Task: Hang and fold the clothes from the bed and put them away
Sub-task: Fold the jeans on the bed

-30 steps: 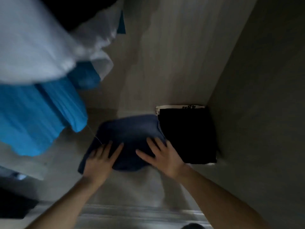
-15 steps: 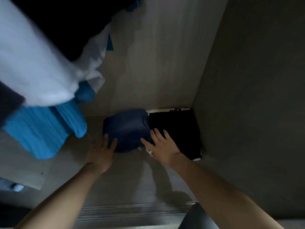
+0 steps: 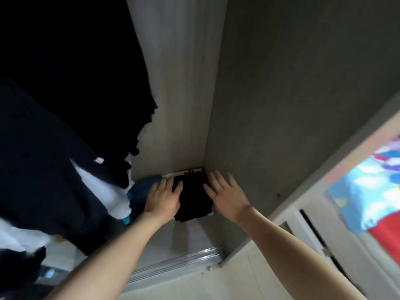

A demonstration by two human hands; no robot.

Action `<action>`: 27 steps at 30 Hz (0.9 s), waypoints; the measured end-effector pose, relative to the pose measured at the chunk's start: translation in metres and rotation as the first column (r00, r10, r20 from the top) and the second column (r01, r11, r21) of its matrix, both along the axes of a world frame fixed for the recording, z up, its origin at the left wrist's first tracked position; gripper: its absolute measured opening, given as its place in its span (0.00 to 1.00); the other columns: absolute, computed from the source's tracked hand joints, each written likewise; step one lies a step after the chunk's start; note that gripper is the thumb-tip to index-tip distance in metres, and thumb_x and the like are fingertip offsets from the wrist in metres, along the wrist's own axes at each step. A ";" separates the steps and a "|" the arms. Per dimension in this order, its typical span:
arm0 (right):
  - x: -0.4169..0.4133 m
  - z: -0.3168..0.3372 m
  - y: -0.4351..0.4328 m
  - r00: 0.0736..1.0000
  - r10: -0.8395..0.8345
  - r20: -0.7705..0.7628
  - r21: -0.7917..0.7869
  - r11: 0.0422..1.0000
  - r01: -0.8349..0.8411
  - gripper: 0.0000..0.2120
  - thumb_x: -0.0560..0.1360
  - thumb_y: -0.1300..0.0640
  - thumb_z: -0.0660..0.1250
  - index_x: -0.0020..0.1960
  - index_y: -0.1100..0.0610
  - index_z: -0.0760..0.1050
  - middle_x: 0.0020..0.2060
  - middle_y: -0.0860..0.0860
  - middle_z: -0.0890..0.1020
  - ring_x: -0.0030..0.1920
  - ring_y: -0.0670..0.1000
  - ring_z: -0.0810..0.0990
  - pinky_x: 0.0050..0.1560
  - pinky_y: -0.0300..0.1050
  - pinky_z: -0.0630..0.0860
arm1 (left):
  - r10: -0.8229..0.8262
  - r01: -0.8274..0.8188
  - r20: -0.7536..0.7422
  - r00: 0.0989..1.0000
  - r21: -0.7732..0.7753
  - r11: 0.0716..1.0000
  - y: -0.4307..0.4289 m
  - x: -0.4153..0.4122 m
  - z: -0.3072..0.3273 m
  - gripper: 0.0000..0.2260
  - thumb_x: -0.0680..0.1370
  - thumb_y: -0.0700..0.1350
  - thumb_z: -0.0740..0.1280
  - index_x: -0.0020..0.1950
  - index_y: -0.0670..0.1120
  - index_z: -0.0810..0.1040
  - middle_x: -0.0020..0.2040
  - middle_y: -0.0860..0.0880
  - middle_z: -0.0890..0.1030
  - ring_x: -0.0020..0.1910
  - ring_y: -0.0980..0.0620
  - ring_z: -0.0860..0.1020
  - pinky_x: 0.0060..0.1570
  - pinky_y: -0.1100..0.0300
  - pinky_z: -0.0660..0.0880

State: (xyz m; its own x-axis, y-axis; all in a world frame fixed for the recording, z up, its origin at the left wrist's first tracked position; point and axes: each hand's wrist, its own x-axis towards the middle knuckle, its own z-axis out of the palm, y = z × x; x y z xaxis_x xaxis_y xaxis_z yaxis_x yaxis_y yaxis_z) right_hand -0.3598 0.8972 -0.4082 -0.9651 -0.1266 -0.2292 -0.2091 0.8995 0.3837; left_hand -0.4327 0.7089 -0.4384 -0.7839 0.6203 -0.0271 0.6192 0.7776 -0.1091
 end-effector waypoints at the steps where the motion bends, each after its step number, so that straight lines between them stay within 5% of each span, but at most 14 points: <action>1: 0.012 0.023 0.001 0.999 -0.005 -0.051 0.015 1.000 0.006 0.28 0.79 0.52 0.56 0.76 0.57 0.52 0.74 0.64 0.53 0.75 0.62 0.50 0.71 0.62 0.50 | -0.024 0.025 -0.010 1.000 0.069 0.997 0.003 0.010 0.024 0.26 0.76 0.46 0.65 0.73 0.44 0.65 0.69 0.37 0.69 0.66 0.40 0.69 0.60 0.50 0.68; 4: 0.067 0.097 0.003 0.974 -0.033 -0.224 -0.017 0.999 0.030 0.31 0.60 0.43 0.74 0.62 0.50 0.77 0.61 0.57 0.78 0.63 0.55 0.76 0.58 0.53 0.75 | -0.136 0.140 -0.034 0.990 0.189 0.972 0.009 0.044 0.097 0.24 0.66 0.44 0.76 0.61 0.41 0.79 0.58 0.36 0.78 0.54 0.37 0.78 0.47 0.48 0.76; 7: 0.119 0.140 0.019 0.954 -0.047 -0.295 -0.038 0.999 0.038 0.34 0.49 0.44 0.80 0.54 0.50 0.82 0.52 0.56 0.83 0.54 0.54 0.82 0.47 0.48 0.79 | -0.198 0.219 -0.109 0.974 0.243 0.945 0.012 0.072 0.151 0.25 0.55 0.44 0.82 0.51 0.41 0.84 0.50 0.38 0.82 0.45 0.39 0.82 0.36 0.50 0.79; 9: 0.148 0.164 0.029 0.956 -0.118 -0.268 -0.045 0.993 0.110 0.32 0.54 0.46 0.79 0.57 0.51 0.81 0.54 0.57 0.82 0.56 0.56 0.81 0.50 0.48 0.79 | -0.216 0.242 -0.119 0.969 0.287 0.927 0.017 0.084 0.171 0.25 0.57 0.42 0.81 0.52 0.40 0.83 0.51 0.37 0.82 0.47 0.38 0.82 0.38 0.47 0.79; 12: 0.200 0.186 0.047 0.916 -0.273 -0.295 -0.032 0.961 0.276 0.29 0.72 0.50 0.68 0.72 0.49 0.66 0.71 0.60 0.67 0.71 0.58 0.65 0.68 0.52 0.66 | -0.227 0.248 -0.102 0.969 0.425 0.870 0.031 0.113 0.196 0.23 0.62 0.37 0.79 0.56 0.37 0.81 0.55 0.35 0.80 0.51 0.35 0.80 0.44 0.42 0.77; 16: 0.291 0.205 0.060 0.860 -0.366 -0.356 -0.098 0.930 0.355 0.31 0.50 0.51 0.82 0.53 0.51 0.83 0.52 0.58 0.83 0.52 0.57 0.83 0.44 0.48 0.81 | -0.336 0.438 -0.290 0.896 0.455 0.775 0.055 0.162 0.222 0.14 0.68 0.40 0.69 0.51 0.37 0.82 0.51 0.36 0.81 0.48 0.37 0.81 0.40 0.43 0.77; 20: 0.411 0.203 0.077 0.825 -0.432 -0.365 -0.056 0.894 0.444 0.31 0.57 0.47 0.79 0.59 0.48 0.79 0.60 0.57 0.79 0.60 0.55 0.78 0.54 0.49 0.78 | -0.412 0.582 -0.422 0.808 0.460 0.671 0.096 0.230 0.228 0.20 0.70 0.45 0.56 0.50 0.38 0.83 0.49 0.37 0.81 0.46 0.37 0.81 0.39 0.45 0.76; 23: 0.518 0.211 0.090 0.686 -0.639 -0.346 -0.130 0.757 0.640 0.30 0.61 0.47 0.78 0.62 0.49 0.77 0.63 0.58 0.77 0.63 0.56 0.76 0.57 0.51 0.77 | -0.496 0.653 -0.424 0.757 0.500 0.569 0.152 0.314 0.224 0.20 0.70 0.46 0.56 0.49 0.37 0.83 0.47 0.36 0.81 0.43 0.37 0.81 0.40 0.43 0.77; 27: 0.658 0.209 0.101 0.486 -0.816 -0.313 -0.122 0.542 0.832 0.28 0.77 0.51 0.62 0.75 0.51 0.59 0.76 0.58 0.54 0.75 0.59 0.53 0.72 0.56 0.56 | -0.662 0.664 -0.254 0.705 0.563 0.492 0.214 0.440 0.219 0.18 0.69 0.45 0.60 0.49 0.37 0.83 0.46 0.36 0.82 0.41 0.37 0.81 0.37 0.43 0.78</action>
State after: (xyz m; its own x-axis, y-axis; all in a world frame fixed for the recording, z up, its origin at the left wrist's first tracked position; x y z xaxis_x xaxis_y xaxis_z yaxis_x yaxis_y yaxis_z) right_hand 0.2986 0.9985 -0.1987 -0.6356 0.7653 0.1014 0.7498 0.5807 0.3171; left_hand 0.0071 0.9227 -0.2197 -0.1342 0.8389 0.5274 0.9803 0.0344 0.1946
